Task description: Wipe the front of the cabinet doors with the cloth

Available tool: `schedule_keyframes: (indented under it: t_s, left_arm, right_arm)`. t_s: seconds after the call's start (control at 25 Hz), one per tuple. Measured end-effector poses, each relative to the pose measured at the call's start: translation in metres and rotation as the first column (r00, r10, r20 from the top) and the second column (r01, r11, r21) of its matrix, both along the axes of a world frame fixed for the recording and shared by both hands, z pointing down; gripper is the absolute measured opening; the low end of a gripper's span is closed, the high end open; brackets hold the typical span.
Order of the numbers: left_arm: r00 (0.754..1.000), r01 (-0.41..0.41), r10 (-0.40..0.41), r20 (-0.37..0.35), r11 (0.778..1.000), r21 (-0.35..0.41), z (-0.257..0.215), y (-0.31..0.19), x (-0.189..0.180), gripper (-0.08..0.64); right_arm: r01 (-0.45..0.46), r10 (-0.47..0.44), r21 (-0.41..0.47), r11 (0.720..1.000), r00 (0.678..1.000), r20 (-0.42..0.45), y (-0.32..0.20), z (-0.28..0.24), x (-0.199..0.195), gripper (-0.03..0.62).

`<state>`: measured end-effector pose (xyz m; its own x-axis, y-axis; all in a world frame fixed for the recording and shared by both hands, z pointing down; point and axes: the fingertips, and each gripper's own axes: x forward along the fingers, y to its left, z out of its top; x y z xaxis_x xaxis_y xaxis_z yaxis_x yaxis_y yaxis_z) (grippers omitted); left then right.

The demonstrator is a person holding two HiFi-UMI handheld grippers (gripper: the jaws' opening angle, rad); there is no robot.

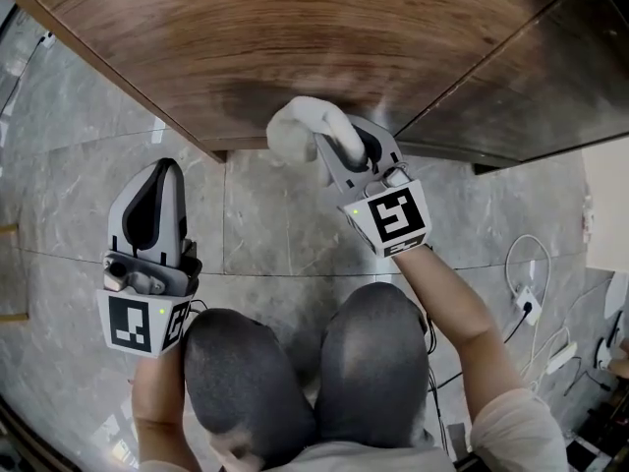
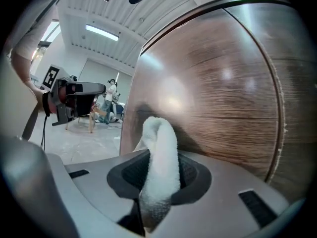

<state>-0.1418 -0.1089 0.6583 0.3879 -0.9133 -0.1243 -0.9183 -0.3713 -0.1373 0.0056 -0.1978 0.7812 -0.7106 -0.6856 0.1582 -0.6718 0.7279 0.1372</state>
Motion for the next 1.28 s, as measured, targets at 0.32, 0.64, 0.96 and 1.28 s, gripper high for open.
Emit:
schedule_keyframes:
  t_s: [0.32,0.64,0.96,1.28]
  left_arm:
    - [1.000,-0.012,0.012,0.012,1.000,-0.018,0.009,-0.007,0.014,0.017]
    - [1.000,-0.005,0.005,-0.003,1.000,-0.013,0.012,-0.015,0.019,0.017]
    - [1.000,0.004,-0.004,-0.008,1.000,-0.017,0.013,-0.020,0.025,0.017]
    - [1.000,0.017,-0.017,-0.008,1.000,-0.004,0.011,-0.015,0.016,0.017]
  right_arm:
    - [-0.054,0.055,0.026,0.998,0.998,-0.037,-0.005,0.002,0.047,0.106]
    - [-0.081,0.083,0.069,0.994,0.996,-0.026,-0.008,0.001,0.070,0.106]
    - [-0.155,0.156,0.033,0.987,0.986,-0.058,-0.008,0.009,0.113,0.106]
    - [-0.203,0.205,0.030,0.979,0.976,-0.074,-0.010,0.014,0.131,0.106]
